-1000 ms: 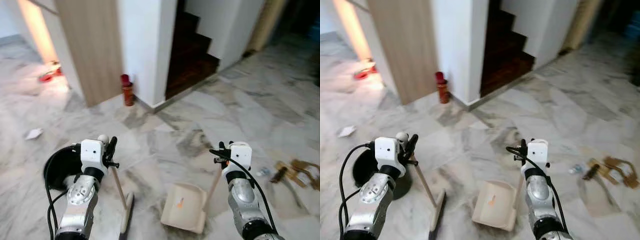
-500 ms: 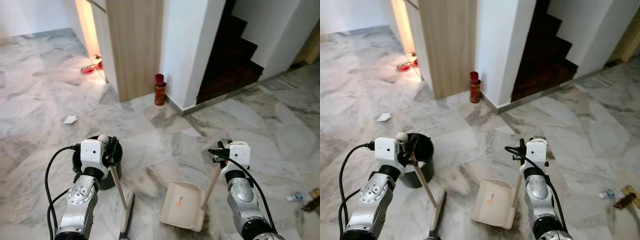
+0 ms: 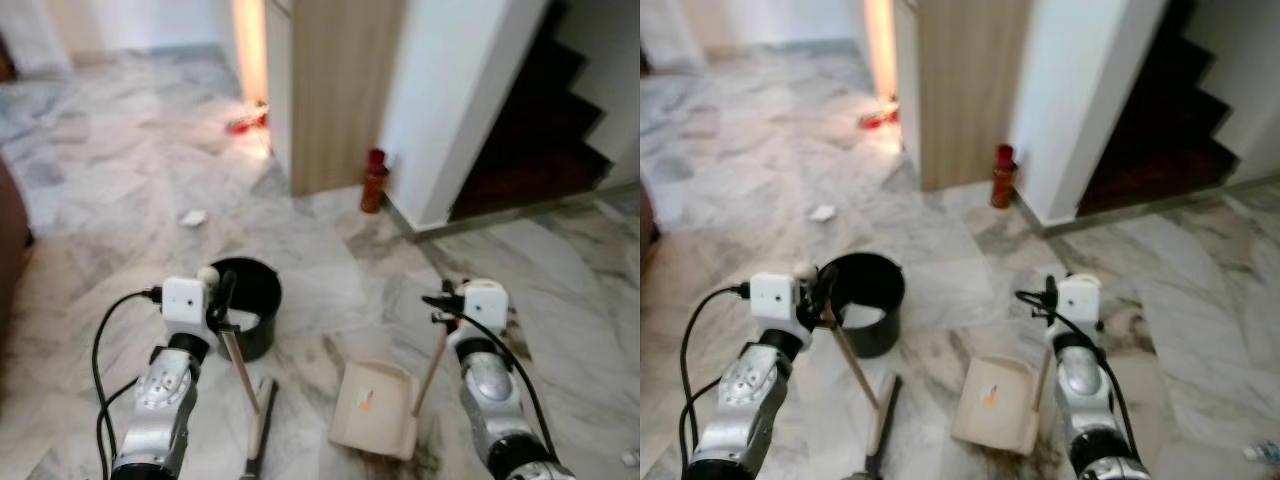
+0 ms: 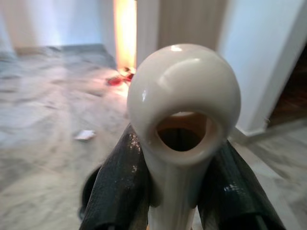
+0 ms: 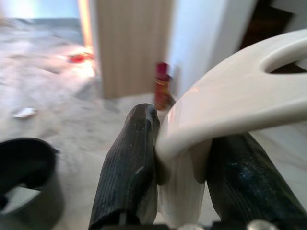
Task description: Sweep floor
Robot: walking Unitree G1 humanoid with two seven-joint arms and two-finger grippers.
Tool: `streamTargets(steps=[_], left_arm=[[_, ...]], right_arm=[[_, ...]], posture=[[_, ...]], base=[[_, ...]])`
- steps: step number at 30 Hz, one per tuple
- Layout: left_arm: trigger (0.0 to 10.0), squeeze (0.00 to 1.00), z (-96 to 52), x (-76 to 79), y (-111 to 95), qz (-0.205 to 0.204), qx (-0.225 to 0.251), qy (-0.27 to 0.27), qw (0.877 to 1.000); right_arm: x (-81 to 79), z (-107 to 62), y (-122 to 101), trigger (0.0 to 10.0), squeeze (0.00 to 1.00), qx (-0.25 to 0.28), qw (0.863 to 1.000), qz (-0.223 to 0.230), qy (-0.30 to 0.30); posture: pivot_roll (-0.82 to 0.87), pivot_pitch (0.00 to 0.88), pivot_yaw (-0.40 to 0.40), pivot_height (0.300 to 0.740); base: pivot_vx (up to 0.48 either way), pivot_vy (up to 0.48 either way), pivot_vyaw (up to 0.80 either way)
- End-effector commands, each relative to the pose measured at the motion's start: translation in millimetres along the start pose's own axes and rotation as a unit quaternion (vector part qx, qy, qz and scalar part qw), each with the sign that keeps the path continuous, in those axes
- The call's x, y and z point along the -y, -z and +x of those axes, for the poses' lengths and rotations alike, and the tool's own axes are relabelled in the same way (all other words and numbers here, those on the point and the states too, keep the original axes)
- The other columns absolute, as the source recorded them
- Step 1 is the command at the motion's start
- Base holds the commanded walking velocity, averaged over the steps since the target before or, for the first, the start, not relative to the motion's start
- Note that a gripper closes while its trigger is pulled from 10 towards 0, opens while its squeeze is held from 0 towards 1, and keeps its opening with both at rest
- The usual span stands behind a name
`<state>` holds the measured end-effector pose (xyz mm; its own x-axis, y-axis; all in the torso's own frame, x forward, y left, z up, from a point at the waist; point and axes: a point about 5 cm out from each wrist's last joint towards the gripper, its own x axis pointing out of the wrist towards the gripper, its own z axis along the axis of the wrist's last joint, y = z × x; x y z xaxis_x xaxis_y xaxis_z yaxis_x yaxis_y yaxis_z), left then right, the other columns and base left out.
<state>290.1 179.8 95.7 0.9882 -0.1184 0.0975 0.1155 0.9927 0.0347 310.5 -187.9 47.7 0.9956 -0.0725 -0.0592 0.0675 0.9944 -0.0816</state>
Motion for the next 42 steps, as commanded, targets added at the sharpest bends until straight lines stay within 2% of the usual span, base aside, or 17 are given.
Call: streamTargets(steps=[1,29,36,40,42], left_arm=[[10.0,0.0,0.6,2.4,-5.9,0.01,0.014,0.005,1.0],[10.0,0.0,0.9,5.3,-5.8,0.007,0.016,0.001,1.0],[10.0,0.0,1.1,4.2,-7.4,0.008,0.019,0.0,1.0],[10.0,0.0,1.8,3.6,-22.3,0.051,0.05,0.005,0.997],[10.0,0.0,1.6,2.6,-24.4,0.055,0.055,0.003,0.997]], right_arm=[[4.7,2.6,-6.5,10.0,0.0,0.016,1.0,0.002,0.005],[6.0,3.1,-6.1,10.0,0.0,0.013,1.0,0.004,-0.001],[5.6,4.7,-7.0,10.0,0.0,0.012,1.0,0.015,0.0],[5.2,5.5,-8.1,10.0,0.0,0.014,1.0,0.02,-0.001],[5.1,5.6,-8.2,10.0,0.0,0.014,1.0,0.02,-0.001]], posture=[[0.11,0.019,-0.082,0.74],[0.1,0.02,-0.094,0.74],[0.11,0.012,-0.094,0.74],[0.11,0.002,-0.092,0.74],[0.11,0.001,-0.092,0.74]], base=[[0.0,0.0,0.8],[0.0,0.0,0.8],[0.0,0.0,0.07],[0.0,0.0,0.0],[0.0,0.0,0.0]])
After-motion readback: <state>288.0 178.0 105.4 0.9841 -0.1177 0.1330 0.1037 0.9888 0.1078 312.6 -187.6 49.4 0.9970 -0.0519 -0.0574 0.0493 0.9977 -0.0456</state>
